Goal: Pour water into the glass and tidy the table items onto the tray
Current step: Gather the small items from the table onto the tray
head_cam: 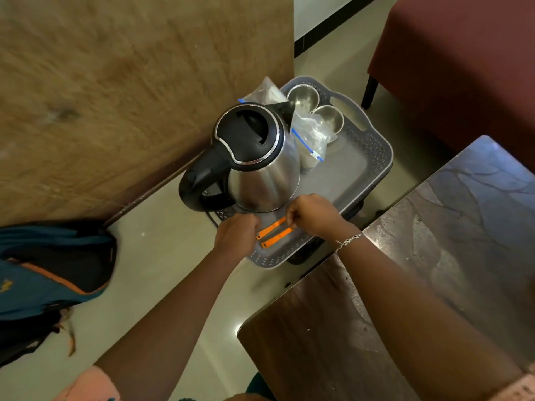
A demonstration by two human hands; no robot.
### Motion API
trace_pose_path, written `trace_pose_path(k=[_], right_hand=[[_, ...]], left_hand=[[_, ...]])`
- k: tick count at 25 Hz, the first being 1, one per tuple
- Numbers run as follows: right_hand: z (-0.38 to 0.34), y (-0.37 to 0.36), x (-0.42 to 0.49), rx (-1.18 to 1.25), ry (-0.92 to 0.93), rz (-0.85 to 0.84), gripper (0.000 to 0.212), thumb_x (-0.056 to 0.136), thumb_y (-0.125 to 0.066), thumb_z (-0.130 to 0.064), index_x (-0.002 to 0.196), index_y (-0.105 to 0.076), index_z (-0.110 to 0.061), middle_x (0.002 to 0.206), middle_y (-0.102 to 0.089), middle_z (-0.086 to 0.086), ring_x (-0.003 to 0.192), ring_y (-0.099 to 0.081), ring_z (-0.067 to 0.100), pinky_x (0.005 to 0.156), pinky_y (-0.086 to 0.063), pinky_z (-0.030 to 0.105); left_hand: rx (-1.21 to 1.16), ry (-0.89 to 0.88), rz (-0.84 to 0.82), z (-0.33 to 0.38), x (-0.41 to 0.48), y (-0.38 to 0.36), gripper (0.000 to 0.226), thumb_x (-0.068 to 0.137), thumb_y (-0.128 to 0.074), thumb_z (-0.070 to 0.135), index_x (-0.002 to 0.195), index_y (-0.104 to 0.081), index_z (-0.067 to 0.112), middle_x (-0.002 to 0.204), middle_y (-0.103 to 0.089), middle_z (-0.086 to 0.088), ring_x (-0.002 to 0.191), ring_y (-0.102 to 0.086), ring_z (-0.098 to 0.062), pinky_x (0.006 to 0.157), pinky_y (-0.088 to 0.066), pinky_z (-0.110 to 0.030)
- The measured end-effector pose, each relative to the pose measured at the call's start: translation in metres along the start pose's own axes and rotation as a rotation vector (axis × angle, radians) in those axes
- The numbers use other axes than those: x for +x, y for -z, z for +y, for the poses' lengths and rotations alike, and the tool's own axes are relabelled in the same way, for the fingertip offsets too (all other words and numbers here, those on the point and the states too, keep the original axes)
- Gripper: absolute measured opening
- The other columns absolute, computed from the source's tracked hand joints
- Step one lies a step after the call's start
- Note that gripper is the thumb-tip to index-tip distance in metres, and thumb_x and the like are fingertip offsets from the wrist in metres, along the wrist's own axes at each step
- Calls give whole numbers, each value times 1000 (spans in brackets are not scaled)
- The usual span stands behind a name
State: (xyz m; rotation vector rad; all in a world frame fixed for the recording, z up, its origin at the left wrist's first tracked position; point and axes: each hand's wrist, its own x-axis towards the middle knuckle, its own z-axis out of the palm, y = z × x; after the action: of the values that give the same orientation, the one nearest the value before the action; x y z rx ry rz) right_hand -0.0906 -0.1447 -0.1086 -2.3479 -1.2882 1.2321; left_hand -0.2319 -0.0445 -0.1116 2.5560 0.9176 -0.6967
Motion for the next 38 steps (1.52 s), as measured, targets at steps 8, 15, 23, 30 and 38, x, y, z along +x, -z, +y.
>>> trace_pose_path(k=[8,15,23,30,38], right_hand=[[-7,-23,10,-122,-64,106,26,80,-49,1,99,-66,-5,104,-62,18,102,-53,36,79,-47,38],[4,-12,6,7,-261,312,31,81,-44,9,106,-61,0,110,-51,21,103,-50,41,82,-44,40],[12,-7,15,75,-192,130,29,83,-48,2,107,-63,-3,111,-62,18,103,-56,35,85,-44,34],[13,-7,13,50,-149,161,32,80,-46,4,106,-63,-2,108,-64,19,104,-55,36,87,-46,37],[9,-3,-28,-194,-77,402,38,79,-45,8,115,-54,-1,117,-52,17,109,-47,37,78,-47,42]], left_hand=[[51,-60,43,4,-3,-10,17,83,-62,29,94,-60,17,100,-67,-4,96,-61,-26,71,-42,-30],[149,-68,81,11,-4,-12,15,87,-59,24,98,-58,14,107,-65,-6,100,-61,-27,69,-37,-29],[232,-62,90,16,-4,-12,25,84,-62,28,102,-57,11,109,-65,-8,101,-62,-27,75,-46,-33],[277,-4,103,19,4,-11,18,86,-60,17,103,-59,9,107,-66,-13,102,-62,-28,77,-49,-35],[247,75,142,24,-20,-4,16,91,-49,8,99,-63,2,104,-65,-15,99,-62,-30,77,-49,-34]])
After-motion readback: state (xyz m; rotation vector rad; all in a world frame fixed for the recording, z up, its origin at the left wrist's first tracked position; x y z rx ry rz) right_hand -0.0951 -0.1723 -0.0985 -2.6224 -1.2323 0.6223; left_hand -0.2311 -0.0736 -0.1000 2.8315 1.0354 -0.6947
